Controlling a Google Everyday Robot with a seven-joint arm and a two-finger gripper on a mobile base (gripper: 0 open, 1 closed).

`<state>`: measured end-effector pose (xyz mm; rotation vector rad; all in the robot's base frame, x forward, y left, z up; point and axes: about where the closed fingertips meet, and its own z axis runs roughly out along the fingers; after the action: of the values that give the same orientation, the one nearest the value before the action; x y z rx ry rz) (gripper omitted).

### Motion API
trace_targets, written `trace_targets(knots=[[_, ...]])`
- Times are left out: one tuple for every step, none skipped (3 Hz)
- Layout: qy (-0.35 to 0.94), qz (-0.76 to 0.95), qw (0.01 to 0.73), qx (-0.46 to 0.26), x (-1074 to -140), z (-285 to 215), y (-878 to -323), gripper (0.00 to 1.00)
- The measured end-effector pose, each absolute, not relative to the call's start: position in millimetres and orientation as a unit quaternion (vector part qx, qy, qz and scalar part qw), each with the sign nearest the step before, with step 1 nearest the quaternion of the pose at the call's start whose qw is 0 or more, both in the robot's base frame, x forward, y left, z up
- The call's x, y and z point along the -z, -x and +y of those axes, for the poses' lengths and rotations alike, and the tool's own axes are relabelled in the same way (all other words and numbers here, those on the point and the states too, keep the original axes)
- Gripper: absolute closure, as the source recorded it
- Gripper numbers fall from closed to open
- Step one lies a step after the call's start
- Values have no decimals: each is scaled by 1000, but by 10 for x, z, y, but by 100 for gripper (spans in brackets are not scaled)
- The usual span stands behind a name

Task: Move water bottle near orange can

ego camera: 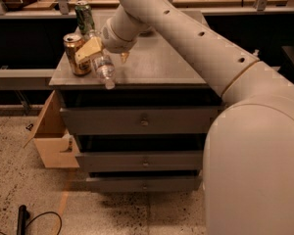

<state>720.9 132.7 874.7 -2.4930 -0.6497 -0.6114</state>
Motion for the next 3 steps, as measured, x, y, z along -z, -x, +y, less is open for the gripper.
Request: trace_targets(knots=[[914,-231,242,231,-8792,1298,-7230,0],[917,-215,228,248,-8899,1116,-7289,18],[920,-189,216,266,-9022,872,-7338,19]])
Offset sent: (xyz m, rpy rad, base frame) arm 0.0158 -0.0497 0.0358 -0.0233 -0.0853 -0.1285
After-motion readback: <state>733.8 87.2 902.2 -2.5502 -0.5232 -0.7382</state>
